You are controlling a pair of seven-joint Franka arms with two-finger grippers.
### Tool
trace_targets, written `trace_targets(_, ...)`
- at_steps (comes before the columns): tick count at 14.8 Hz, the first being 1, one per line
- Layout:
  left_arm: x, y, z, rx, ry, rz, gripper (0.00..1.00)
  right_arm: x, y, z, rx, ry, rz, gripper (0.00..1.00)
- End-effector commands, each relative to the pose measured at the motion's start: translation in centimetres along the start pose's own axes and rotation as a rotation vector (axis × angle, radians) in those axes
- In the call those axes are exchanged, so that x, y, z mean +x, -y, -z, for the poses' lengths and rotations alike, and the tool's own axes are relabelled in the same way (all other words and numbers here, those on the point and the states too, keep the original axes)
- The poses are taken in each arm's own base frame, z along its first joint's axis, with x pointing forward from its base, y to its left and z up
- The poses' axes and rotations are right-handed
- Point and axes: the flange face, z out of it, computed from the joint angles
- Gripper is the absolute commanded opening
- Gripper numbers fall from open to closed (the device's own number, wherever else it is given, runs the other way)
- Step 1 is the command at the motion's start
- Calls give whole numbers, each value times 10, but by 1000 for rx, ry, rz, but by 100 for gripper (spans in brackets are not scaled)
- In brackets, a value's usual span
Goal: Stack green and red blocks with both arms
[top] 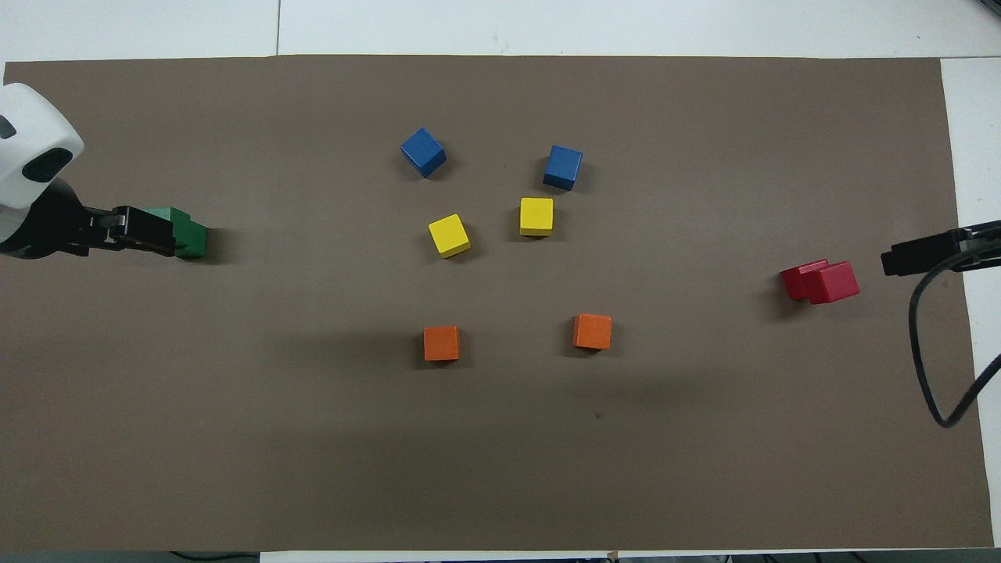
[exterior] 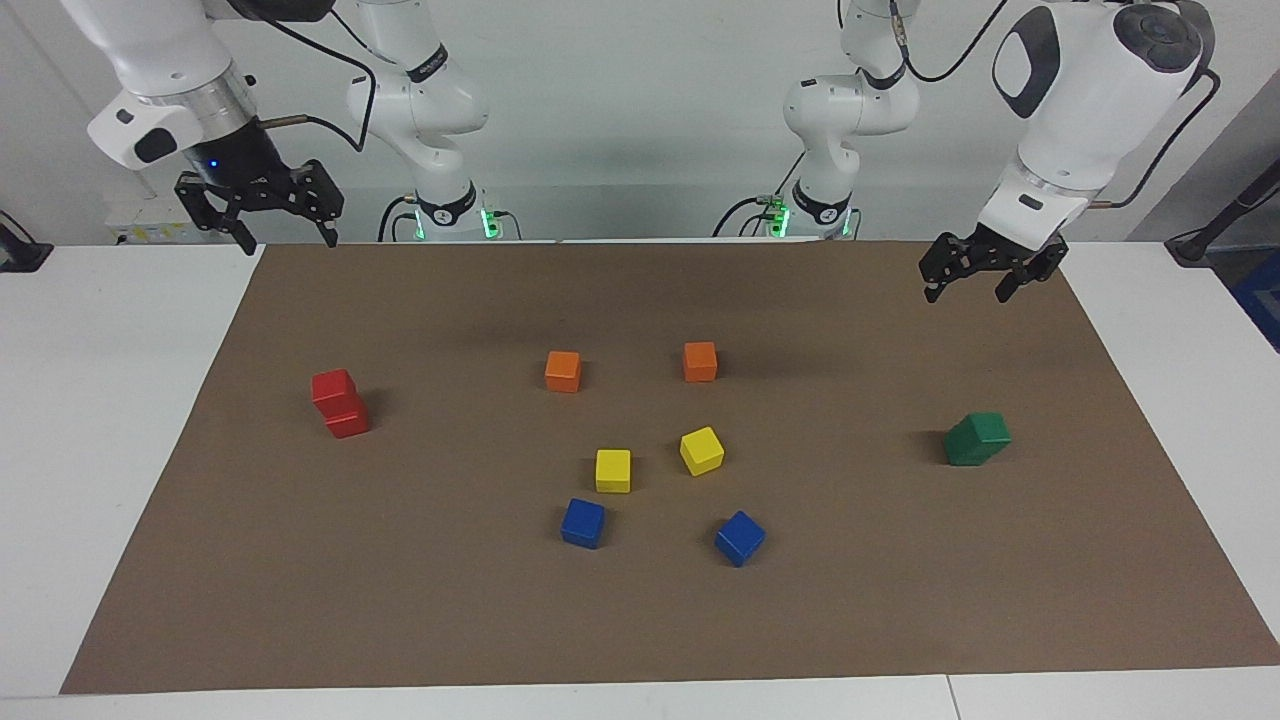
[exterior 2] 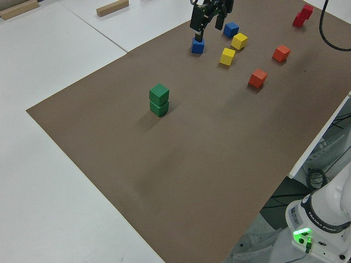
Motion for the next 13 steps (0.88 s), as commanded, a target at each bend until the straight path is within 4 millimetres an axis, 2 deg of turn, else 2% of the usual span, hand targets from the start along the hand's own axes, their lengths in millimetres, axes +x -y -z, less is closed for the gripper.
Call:
trace_targets(1, -1, 5, -2, 17, 6, 17, 100, -2, -8, -2, -4, 41, -21, 100)
trace_targets(13, -1, 3, 0, 18, 0, 10, 100, -4, -9, -8, -5, 63, -27, 100)
